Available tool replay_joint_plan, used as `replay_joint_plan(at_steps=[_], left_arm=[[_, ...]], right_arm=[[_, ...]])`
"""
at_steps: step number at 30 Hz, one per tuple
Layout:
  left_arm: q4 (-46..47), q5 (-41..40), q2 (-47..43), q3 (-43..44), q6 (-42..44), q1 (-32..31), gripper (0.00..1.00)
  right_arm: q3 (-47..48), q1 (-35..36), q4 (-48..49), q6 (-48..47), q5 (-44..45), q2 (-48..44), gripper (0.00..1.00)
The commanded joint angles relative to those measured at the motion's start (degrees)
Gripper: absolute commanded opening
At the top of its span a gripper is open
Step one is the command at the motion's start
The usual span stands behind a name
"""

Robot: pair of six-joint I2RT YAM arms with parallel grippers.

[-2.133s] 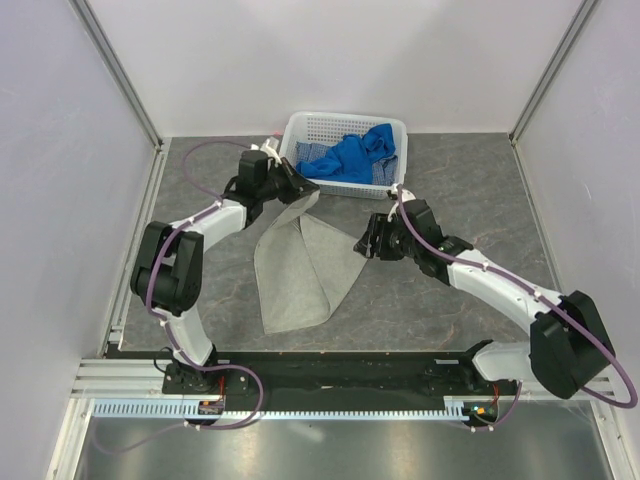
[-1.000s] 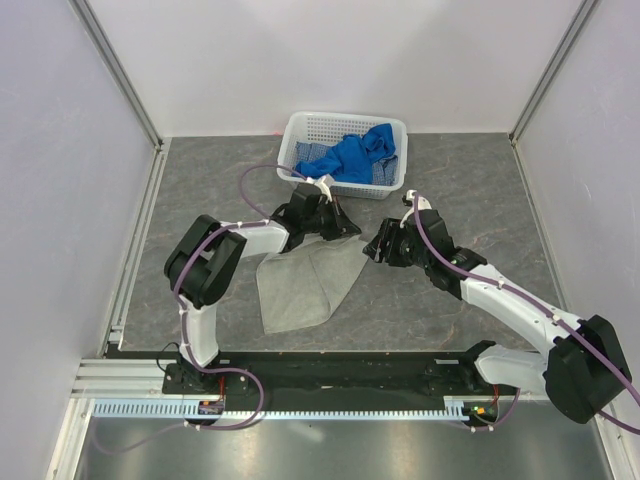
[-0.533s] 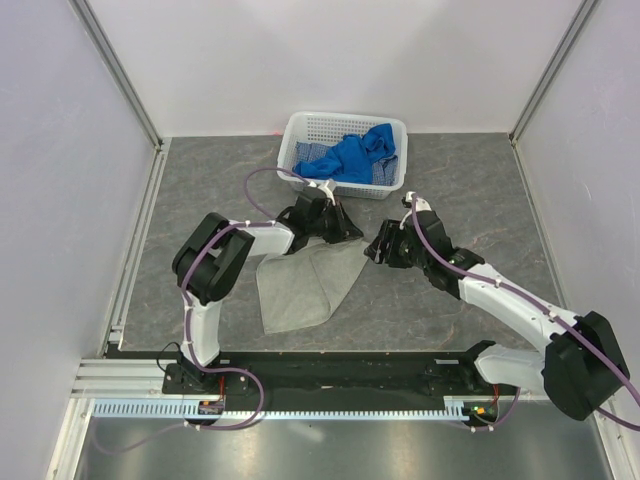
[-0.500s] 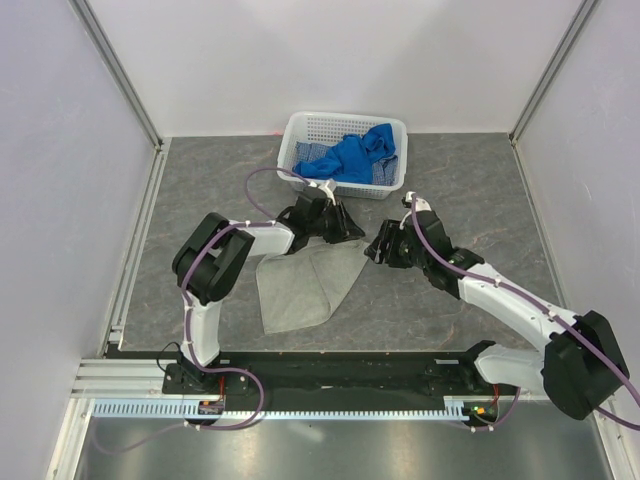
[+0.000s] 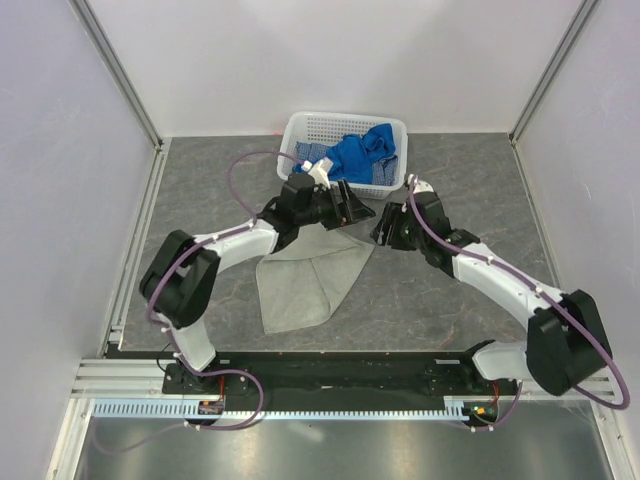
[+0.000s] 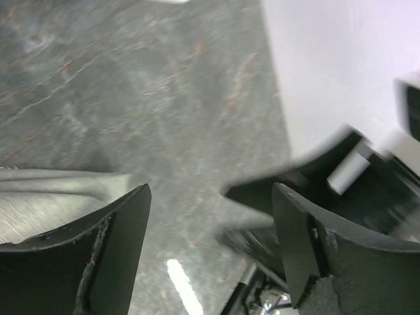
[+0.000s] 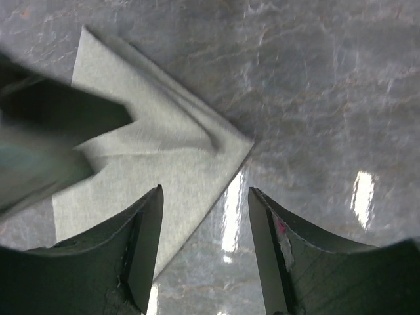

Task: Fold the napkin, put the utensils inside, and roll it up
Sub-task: Fold the napkin

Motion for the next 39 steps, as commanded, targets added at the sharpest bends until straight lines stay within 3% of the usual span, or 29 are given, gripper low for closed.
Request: replay_joint_plan(at_steps=[1,9,14,22,28,31,32,33,36,39], left_arm=[[0.11,1.47,-7.28,-5.04,1.46,1.31,0.84],[-11.57,-11.17,-20.01,-17.00,6.55,4.22,0.84],[-13.78,-12.32,-25.30,-24.30,7.44,4.92,0.84],[-16.94,-9.34,-34.79,-30.19,8.40,11.59,0.88],[-19.32,-4.95,-38.40,-31.07,9.55,17.74,0.89],[-19.40,-2.05,-38.75,-30.46,9.90,20.56,0.89],[-19.49,-1.26,-38.66,-30.11,10.42,21.87,0.89],[-19.93,-0.29,-38.49,-29.58,10.86,22.41,0.89],[-21.33,0.24,-37.35,-27.30,12.88,24.25,0.89],[-21.69,1.81,-35.86,-25.19,13.24,25.92,0.90]], right_arm=[[5.76,-1.14,2.29,-5.31,-4.06,6.72,0.62],[14.56,-1.14,5.18,-17.87,-9.70,24.37,0.60],[17.54,-1.14,6.77,-21.75,-11.98,30.46,0.60],[19.04,-1.14,7.04,-23.43,-15.41,35.73,0.57],[17.03,-1.14,5.28,-22.20,-17.70,35.30,0.38],[15.10,-1.14,4.23,-20.54,-18.93,34.42,0.23],[14.05,-1.14,3.87,-20.18,-18.93,33.98,0.12],[13.43,-1.14,3.17,-18.87,-18.84,33.54,0.07],[9.91,-1.14,2.73,-14.92,-14.57,30.47,0.00],[4.73,-1.14,2.99,-7.45,-7.46,25.47,0.00]])
